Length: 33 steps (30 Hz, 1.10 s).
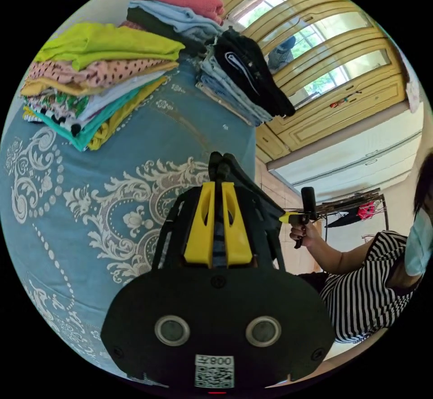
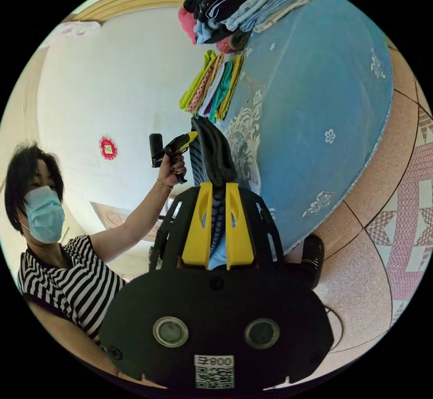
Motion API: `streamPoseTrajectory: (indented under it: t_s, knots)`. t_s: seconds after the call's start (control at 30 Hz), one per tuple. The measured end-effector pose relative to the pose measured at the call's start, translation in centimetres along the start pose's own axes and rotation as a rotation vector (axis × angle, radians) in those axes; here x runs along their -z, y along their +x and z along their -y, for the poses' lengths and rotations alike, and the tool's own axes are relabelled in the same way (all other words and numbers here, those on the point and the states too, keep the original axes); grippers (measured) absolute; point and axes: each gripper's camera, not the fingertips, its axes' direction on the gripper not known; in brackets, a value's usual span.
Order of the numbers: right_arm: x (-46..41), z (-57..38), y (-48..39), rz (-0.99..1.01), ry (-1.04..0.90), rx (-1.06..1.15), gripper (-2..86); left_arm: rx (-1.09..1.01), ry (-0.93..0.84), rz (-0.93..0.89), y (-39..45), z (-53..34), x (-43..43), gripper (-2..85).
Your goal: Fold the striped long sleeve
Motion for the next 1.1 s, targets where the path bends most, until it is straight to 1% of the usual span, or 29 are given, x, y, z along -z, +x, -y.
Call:
streamPoseTrajectory:
  t_s: [0.1, 0.13, 0.2, 0.33, 0.43, 0.53, 0.6, 0.77, 0.9, 1.03, 1.1]
  knots:
    - [-0.9, 1.5, -1.0, -0.114, -0.048, 0.039, 5.2, -0.042, -0.099, 0.135, 1.3, 1.6, -1.3, 2.5]
    - [-1.3, 1.6, -1.3, -0.105, -0.054, 0.046, 5.3, -0.05, -0.146, 0.169, 1.5, 1.7, -2.0, 2.5]
    - [-2.4, 1.2, -2.9, -0.126, -0.063, 0.081, 5.5, -0.063, -0.151, 0.184, 2.0, 1.3, -1.9, 2.5]
    - [-3.1, -0.1, -5.7, -0.112, -0.032, 0.143, 5.7, -0.04, -0.066, 0.107, 1.9, -0.5, 1.9, 2.5]
    - [-3.8, -1.1, -8.6, -0.061, -0.041, 0.218, 5.8, -0.086, -0.03, 0.052, 2.6, -1.9, 5.4, 2.6]
    - [-5.2, -2.1, -12.5, 0.015, -0.092, 0.332, 5.8, -0.16, -0.001, 0.016, 3.9, -3.9, 9.1, 2.7]
    - [-7.1, -3.0, -16.0, 0.056, -0.162, 0.424, 5.8, -0.19, 0.024, -0.001, 4.5, -5.5, 11.4, 2.7]
    - [-13.2, -5.9, -22.9, 0.141, -0.314, 0.585, 5.9, -0.192, 0.127, -0.062, 4.3, -12.7, 19.4, 2.8]
    - [-20.3, -9.0, -27.9, 0.205, -0.458, 0.688, 6.0, -0.161, 0.191, -0.03, 4.3, -19.3, 24.7, 2.8]
    - [-27.5, -12.2, -30.6, 0.257, -0.605, 0.719, 6.1, -0.058, 0.244, 0.0, 3.2, -27.7, 29.3, 2.8]
    - [-32.6, -14.6, -31.6, 0.262, -0.705, 0.722, 6.1, 0.0, 0.253, 0.018, 2.5, -31.3, 30.6, 2.7]
